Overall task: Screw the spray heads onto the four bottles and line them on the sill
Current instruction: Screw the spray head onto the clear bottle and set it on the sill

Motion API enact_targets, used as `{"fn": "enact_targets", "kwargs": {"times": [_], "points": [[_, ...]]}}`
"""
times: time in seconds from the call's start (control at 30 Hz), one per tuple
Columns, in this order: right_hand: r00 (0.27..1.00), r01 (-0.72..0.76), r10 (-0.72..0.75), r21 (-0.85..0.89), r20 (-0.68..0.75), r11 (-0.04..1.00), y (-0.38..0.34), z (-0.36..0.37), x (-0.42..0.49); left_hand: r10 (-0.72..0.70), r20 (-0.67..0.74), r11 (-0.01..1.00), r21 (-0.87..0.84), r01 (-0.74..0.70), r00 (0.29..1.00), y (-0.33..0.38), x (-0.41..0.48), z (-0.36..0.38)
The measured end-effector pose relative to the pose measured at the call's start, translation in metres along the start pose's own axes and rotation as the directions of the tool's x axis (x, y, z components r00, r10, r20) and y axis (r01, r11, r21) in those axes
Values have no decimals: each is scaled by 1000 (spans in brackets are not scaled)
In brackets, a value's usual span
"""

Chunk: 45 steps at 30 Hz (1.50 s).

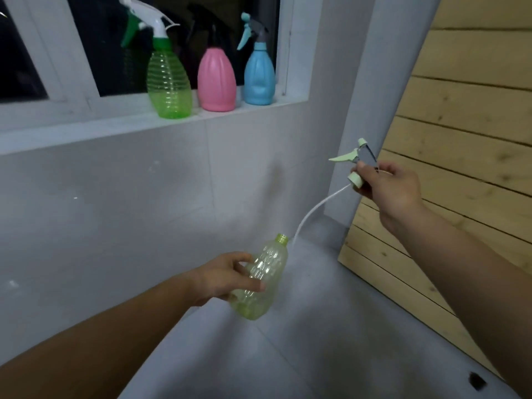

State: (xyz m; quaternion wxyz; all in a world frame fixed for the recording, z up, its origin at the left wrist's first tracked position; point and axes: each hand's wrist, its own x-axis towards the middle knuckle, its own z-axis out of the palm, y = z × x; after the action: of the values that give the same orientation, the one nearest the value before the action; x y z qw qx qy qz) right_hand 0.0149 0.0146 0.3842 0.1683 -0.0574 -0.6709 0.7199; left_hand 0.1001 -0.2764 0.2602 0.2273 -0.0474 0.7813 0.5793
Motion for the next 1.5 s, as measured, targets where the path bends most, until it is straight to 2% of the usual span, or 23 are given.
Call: {"fn": "enact_targets", "kwargs": {"times": [0.17, 0.3, 0.57, 0.73, 0.87, 1.2, 1.5], "points": [[998, 55, -50, 120, -42, 991, -29, -12, -20, 63, 15, 997, 41, -64, 998, 18, -24, 4], [997, 45, -32, 185, -73, 982, -39, -17, -28, 79, 0, 996, 49, -79, 997, 26, -41, 6], [998, 49, -40, 204, -48, 978, -33, -16, -36, 79, -16, 996, 49, -78, 997, 25, -48, 6], [999, 7, -2, 152, -33, 988, -26, -14, -36, 103, 11, 994, 37, -103, 995, 24, -45, 8], [998, -62, 60, 78, 24, 995, -13, -8, -46, 116, 32, 993, 17, -117, 993, 26, -43, 12], [954, -95, 107, -54, 280, 994, 11, 16, -71, 123, 92, 991, -71, -117, 988, 33, -41, 23], [908, -132, 168, -117, 384, 984, 16, 24, -76, 114, 112, 992, -60, -108, 987, 32, -45, 21]]}}
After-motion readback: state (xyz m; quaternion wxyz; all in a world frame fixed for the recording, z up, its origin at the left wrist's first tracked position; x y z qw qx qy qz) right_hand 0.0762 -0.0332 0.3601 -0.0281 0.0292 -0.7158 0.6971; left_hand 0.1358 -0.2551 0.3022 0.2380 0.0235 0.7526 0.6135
